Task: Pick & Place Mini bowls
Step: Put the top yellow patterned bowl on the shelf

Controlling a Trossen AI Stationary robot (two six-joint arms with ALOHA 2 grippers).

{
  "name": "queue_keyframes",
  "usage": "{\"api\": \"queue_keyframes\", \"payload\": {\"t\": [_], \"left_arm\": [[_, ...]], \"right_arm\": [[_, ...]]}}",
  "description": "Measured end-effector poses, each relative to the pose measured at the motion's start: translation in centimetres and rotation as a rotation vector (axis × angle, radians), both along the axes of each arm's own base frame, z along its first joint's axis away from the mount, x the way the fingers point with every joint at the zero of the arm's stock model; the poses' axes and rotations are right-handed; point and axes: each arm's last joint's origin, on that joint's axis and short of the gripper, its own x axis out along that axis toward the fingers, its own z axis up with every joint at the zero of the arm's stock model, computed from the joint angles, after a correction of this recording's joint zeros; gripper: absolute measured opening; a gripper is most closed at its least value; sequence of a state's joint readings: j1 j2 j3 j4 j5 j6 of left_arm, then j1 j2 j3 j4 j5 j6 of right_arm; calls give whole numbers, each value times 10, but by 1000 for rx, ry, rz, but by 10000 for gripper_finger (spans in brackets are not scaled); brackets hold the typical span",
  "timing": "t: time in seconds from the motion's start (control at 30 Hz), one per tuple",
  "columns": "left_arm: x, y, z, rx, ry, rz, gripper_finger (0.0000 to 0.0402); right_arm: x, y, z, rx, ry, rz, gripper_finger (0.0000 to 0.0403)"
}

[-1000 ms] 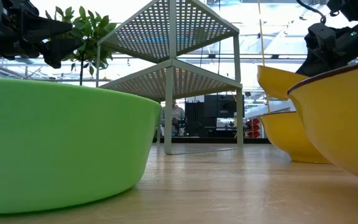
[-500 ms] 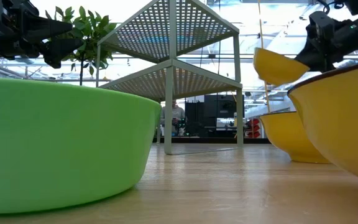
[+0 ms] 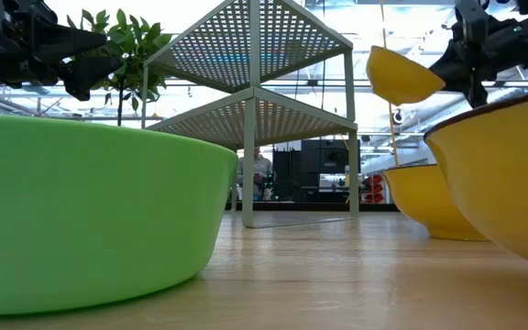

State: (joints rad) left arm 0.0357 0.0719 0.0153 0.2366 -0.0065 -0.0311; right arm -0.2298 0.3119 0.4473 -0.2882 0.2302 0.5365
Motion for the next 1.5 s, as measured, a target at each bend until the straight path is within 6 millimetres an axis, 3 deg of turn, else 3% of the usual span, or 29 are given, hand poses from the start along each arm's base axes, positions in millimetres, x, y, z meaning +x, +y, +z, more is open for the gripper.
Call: {"api": "queue_keyframes", "payload": {"t": [1.5], "left_arm": [[0, 0, 0, 0, 0, 0, 269]], "right_arm": [[2, 0, 34, -134, -317, 7, 11]]}}
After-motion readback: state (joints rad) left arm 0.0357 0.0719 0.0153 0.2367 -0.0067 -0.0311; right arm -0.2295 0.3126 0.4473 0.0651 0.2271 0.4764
